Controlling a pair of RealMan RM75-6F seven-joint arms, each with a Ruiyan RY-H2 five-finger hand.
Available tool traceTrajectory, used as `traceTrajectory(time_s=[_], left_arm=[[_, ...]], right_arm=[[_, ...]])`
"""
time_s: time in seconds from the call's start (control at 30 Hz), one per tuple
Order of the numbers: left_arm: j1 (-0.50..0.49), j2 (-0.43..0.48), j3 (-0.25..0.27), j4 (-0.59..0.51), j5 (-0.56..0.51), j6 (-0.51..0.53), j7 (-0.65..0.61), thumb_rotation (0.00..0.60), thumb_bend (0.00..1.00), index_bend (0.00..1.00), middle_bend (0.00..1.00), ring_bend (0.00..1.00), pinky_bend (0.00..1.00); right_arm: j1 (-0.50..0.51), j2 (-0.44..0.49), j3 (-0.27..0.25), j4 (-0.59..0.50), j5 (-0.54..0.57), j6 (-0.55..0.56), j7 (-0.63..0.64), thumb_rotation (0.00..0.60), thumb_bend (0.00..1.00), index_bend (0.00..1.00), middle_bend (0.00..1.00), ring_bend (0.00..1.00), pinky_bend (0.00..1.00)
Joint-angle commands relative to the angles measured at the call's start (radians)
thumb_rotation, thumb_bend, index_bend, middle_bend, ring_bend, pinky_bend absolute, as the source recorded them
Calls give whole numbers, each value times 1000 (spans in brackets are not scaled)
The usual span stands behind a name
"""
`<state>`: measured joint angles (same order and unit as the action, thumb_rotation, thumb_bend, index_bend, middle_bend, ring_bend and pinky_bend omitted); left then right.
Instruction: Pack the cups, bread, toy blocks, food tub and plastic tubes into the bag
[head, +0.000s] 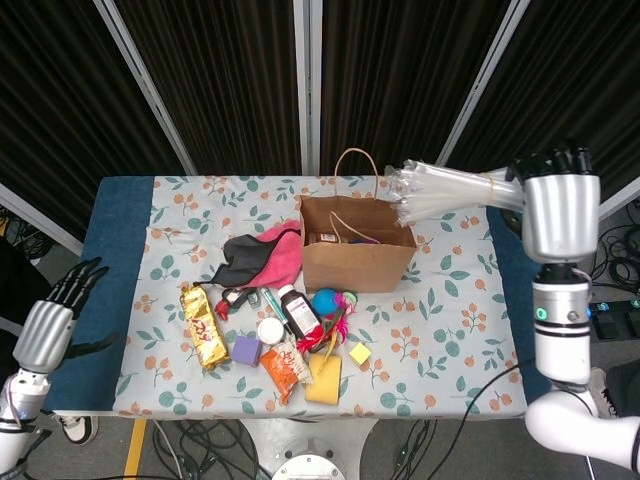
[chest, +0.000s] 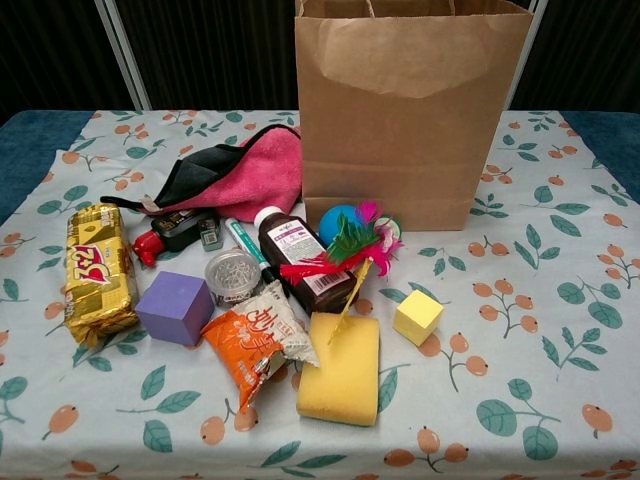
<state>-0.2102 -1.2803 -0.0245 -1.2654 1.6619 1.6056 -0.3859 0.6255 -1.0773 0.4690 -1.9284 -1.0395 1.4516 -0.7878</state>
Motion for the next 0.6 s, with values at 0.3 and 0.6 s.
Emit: traceTrajectory(time_s=[0.3, 0.6], left_arm=[[5, 0, -11, 28, -29, -3, -39, 600, 30, 132, 155, 84, 203], [5, -22, -4, 79, -39, -27, -83, 600, 30, 133, 155, 84, 203]], right_arm=[[177, -203, -57, 134, 41, -33, -231, 600, 209, 582, 501, 347, 224], [199, -173, -141, 135, -39, -52, -346, 600, 214, 583, 501, 346, 223]])
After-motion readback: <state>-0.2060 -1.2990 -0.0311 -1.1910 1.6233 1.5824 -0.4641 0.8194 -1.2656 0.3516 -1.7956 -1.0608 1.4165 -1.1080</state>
